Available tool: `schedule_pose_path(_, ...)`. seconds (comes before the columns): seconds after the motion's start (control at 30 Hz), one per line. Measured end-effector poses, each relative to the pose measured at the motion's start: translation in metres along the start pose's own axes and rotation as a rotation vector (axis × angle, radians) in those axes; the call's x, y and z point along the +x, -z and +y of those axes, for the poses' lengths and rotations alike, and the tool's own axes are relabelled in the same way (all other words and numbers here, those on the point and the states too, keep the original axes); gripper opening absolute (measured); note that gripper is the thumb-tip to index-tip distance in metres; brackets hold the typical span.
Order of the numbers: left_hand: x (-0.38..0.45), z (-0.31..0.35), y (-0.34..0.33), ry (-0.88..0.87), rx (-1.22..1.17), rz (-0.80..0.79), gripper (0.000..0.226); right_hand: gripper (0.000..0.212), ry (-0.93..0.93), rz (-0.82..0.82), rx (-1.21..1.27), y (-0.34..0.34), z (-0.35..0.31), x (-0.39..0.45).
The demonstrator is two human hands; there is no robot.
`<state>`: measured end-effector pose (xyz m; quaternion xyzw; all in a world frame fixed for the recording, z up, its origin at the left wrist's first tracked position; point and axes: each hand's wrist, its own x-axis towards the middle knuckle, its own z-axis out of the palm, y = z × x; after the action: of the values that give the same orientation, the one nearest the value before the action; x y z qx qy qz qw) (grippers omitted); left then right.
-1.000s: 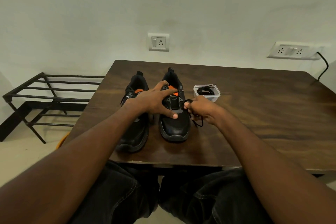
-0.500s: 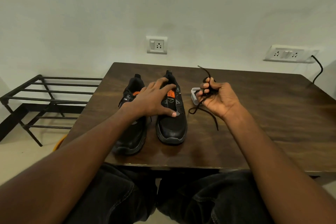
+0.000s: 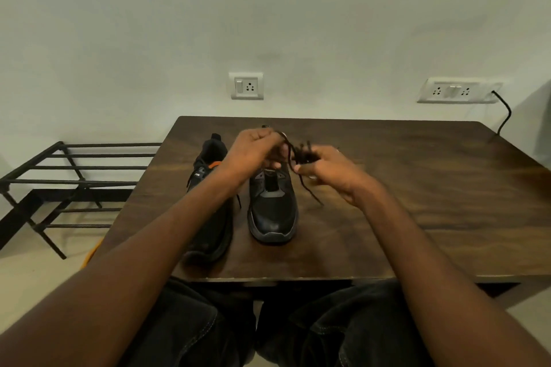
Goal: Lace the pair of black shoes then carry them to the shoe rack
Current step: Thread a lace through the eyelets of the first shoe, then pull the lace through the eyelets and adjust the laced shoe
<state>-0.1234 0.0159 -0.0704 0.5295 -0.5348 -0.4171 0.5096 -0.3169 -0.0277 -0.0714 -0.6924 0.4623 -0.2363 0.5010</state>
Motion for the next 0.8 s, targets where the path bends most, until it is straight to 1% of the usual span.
schedule_pose_path(0.03, -0.001, 0.004, -0.001, 0.008, -0.136, 0.032, 0.028, 0.03, -0.045, -0.148, 0.05, -0.004, 0.001, -0.001)
schedule_pose_path(0.07, 0.0, 0.005, -0.001, 0.014, -0.213, 0.079, 0.026, 0.032, -0.069, -0.244, 0.089, -0.009, 0.003, -0.001)
schedule_pose_path(0.1, 0.0, 0.007, -0.002, 0.016, -0.258, 0.124, 0.022, 0.033, -0.069, -0.287, 0.115, -0.013, 0.002, -0.002)
schedule_pose_path(0.13, 0.0, 0.008, -0.003, 0.019, -0.29, 0.152, 0.02, 0.032, -0.056, -0.29, 0.124, -0.018, 0.001, -0.003)
schedule_pose_path(0.17, 0.0, 0.007, -0.005, 0.022, -0.321, 0.155, 0.019, 0.027, -0.035, -0.265, 0.115, -0.021, 0.001, -0.004)
schedule_pose_path(0.23, -0.007, 0.009, -0.006, 0.021, -0.295, 0.146, 0.021, 0.015, 0.005, -0.192, 0.109, -0.023, -0.003, -0.007)
schedule_pose_path(0.27, -0.013, 0.011, -0.004, 0.01, -0.235, 0.146, 0.022, 0.01, 0.021, -0.169, 0.136, -0.021, -0.004, -0.007)
schedule_pose_path(0.33, -0.022, 0.011, -0.003, -0.015, -0.087, 0.146, 0.021, 0.009, 0.027, -0.106, 0.254, -0.016, -0.006, -0.008)
schedule_pose_path(0.37, -0.028, 0.01, -0.002, -0.009, -0.051, 0.135, 0.027, 0.009, 0.025, -0.081, 0.325, -0.014, -0.009, -0.011)
schedule_pose_path(0.43, -0.04, 0.008, -0.002, 0.04, -0.1, 0.067, 0.051, 0.009, 0.031, -0.043, 0.397, -0.014, -0.013, -0.014)
schedule_pose_path(0.5, -0.05, 0.007, -0.006, 0.082, -0.224, 0.014, 0.073, 0.009, 0.053, 0.029, 0.387, -0.021, -0.018, -0.017)
schedule_pose_path(0.53, -0.056, 0.01, -0.007, 0.097, -0.279, 0.002, 0.078, 0.009, 0.078, 0.079, 0.34, -0.026, -0.023, -0.022)
schedule_pose_path(0.57, -0.063, 0.012, -0.009, 0.112, -0.332, -0.013, 0.076, 0.01, 0.101, 0.125, 0.297, -0.032, -0.027, -0.026)
schedule_pose_path(0.6, -0.071, 0.018, -0.009, 0.118, -0.374, -0.024, 0.068, 0.011, 0.123, 0.159, 0.24, -0.037, -0.031, -0.032)
schedule_pose_path(0.67, -0.083, 0.025, -0.005, 0.124, -0.366, -0.018, 0.043, 0.012, 0.168, 0.198, 0.132, -0.05, -0.033, -0.04)
schedule_pose_path(0.73, -0.095, 0.03, 0.003, 0.11, -0.247, 0.046, 0.031, 0.016, 0.214, 0.208, -0.055, -0.062, -0.04, -0.05)
schedule_pose_path(0.8, -0.105, 0.036, 0.015, 0.106, -0.163, 0.169, 0.024, 0.02, 0.243, 0.208, -0.203, -0.072, -0.052, -0.056)
